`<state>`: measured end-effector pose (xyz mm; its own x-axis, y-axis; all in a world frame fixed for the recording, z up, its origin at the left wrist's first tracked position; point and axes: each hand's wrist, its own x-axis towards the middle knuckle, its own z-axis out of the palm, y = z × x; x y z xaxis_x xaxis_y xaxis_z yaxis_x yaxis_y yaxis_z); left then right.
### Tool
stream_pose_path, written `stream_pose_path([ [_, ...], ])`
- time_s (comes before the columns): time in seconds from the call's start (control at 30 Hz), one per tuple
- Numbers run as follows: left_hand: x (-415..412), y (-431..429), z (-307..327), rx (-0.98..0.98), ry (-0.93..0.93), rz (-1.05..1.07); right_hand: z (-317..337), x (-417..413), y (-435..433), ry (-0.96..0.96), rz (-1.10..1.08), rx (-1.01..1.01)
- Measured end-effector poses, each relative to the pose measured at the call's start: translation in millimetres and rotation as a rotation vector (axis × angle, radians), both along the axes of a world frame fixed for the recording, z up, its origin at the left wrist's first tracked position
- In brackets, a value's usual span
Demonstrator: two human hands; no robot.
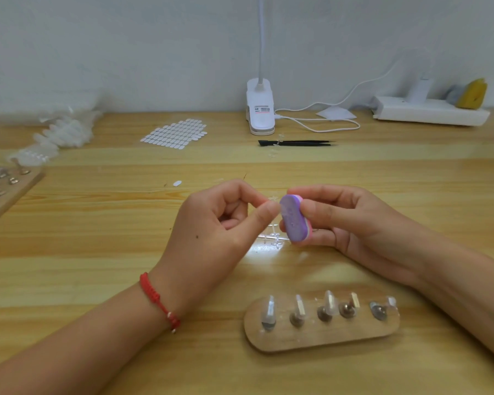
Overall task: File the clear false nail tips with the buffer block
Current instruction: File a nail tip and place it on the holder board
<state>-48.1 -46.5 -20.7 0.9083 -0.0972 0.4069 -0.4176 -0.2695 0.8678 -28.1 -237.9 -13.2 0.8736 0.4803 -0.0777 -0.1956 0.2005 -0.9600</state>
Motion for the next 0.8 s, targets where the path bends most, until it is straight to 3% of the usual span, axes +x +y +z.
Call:
stream_pose_path([
  [0.27,-1.7,-0.1,0.7,-0.024,-0.022,-0.055,0.1,-1.1,1.2,-0.006,-0.013,-0.003],
  [0.43,4.5,2.5,-0.2,-0.072,-0.006,0.066,0.1,-1.2,0.9,0.009,-0.04,0.01],
  [0.6,-3.5,-2.5,0.7,-0.04,-0.026,-0.058,-0.2,-1.6,1.6,0.0,-0.036,0.006],
  [0.8,3.9,3.2,0.9,-0.044,-0.029,0.085,-0.4,-1.9,1.5,0.008,-0.048,-0.001],
])
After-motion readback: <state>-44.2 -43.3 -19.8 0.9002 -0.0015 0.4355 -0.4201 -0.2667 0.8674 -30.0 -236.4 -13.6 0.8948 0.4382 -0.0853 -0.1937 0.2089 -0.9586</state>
